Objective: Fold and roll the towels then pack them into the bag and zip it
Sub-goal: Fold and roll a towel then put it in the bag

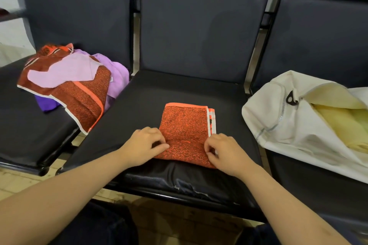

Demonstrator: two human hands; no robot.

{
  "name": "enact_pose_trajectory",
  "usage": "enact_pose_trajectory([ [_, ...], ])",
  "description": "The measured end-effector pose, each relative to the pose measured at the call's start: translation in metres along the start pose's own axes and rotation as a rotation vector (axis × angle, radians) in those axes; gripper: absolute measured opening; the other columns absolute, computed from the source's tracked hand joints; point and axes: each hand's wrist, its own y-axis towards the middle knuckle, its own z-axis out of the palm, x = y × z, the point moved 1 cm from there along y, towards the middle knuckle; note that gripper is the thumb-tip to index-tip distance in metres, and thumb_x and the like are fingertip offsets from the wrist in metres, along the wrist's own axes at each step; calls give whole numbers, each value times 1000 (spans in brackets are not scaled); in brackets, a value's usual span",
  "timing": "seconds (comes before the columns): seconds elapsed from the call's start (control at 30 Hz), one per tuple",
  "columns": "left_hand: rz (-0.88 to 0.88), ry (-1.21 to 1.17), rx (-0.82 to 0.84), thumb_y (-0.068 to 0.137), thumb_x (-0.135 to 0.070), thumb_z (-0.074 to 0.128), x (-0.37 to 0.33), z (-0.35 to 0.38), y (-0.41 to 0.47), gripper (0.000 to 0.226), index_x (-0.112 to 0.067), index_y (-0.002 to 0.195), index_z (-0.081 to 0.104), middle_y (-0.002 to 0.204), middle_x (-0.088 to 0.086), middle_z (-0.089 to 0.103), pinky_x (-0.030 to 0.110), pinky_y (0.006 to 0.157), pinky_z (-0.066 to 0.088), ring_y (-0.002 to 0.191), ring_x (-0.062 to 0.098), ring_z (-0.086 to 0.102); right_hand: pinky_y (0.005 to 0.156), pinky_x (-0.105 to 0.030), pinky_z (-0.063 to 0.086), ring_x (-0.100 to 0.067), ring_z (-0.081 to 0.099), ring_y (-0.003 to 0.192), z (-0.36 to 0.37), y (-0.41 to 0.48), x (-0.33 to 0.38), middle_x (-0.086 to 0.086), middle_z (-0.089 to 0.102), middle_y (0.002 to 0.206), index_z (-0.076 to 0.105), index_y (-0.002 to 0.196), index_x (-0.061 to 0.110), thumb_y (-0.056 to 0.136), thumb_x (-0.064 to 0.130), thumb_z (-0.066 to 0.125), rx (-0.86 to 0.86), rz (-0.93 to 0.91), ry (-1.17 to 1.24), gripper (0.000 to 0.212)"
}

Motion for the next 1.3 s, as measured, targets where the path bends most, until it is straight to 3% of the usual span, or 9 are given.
enact_pose_trajectory([
  [0.1, 32, 69, 115, 64, -72, 46, 7, -6, -6, 70, -27, 113, 66, 114, -16, 59, 31, 95, 37, 104, 2, 44, 86, -25, 44, -6, 51, 94, -5, -4, -4, 13, 50, 104, 57, 104, 25, 82, 40, 70, 207, 75, 178, 30],
  [0.27, -126, -111, 78, 80, -51, 49, -1, -9, -6, 49, -21, 117, 59, 97, 1, 62, 26, 86, 39, 92, 14, 53, 77, -25, 48, -19, 60, 85, -8, -2, -3, 4, 59, 104, 55, 112, 24, 88, 17, 60, 167, 182, 273, 26],
  [0.43, -258, -296, 37, 96, -18, 51, -9, -8, -1, 4, -17, 98, 54, 91, 4, 63, 23, 73, 35, 86, 20, 58, 62, -25, 44, -15, 57, 68, -10, -1, 3, -3, 62, 84, 45, 105, 29, 96, 19, 45, 156, 293, 378, 14],
  [0.67, -523, -126, -34, 83, -37, 65, -6, -1, 7, 17, -22, 83, 55, 86, -3, 58, 33, 78, 44, 87, 20, 57, 74, -29, 45, -16, 55, 86, 7, 3, 1, 4, 48, 100, 50, 95, 25, 93, 25, 59, -10, 295, 212, 9],
  [0.83, 38, -35, -169, 76, -45, 52, -6, -3, 4, 24, -26, 82, 66, 89, -7, 62, 42, 77, 52, 81, 16, 61, 84, -32, 44, -15, 53, 96, 3, 1, 0, 6, 53, 102, 67, 97, 21, 91, 37, 60, -85, 109, -45, 18],
  [0.93, 14, 23, 39, 70, -67, 48, 2, -4, 0, 66, -20, 111, 67, 114, -5, 64, 37, 97, 45, 106, 14, 59, 92, -30, 41, -10, 51, 103, -6, -1, -3, 9, 56, 111, 63, 111, 25, 79, 66, 56, 76, 96, 10, 53],
  [1.03, -46, 39, 146, 70, -63, 59, 7, -1, -3, 70, -22, 126, 54, 125, -2, 59, 27, 100, 39, 113, 15, 55, 90, -27, 44, -11, 53, 105, -8, -4, -3, 7, 53, 120, 50, 121, 27, 80, 45, 71, 192, 156, 122, 49],
  [1.17, -203, -140, 98, 74, -58, 45, 0, -7, -2, 42, -28, 104, 45, 94, 2, 62, 31, 80, 41, 88, 20, 58, 76, -28, 48, -14, 60, 84, -10, -1, 1, -3, 64, 95, 46, 122, 29, 95, 32, 56, 144, 223, 230, 29],
  [1.3, -381, -317, 77, 79, -49, 43, -14, -10, 5, 31, -22, 79, 56, 77, -4, 60, 34, 82, 40, 85, 21, 57, 70, -24, 46, -16, 63, 83, -8, 2, 3, -2, 65, 89, 56, 100, 22, 100, 30, 45, 141, 308, 425, 14],
])
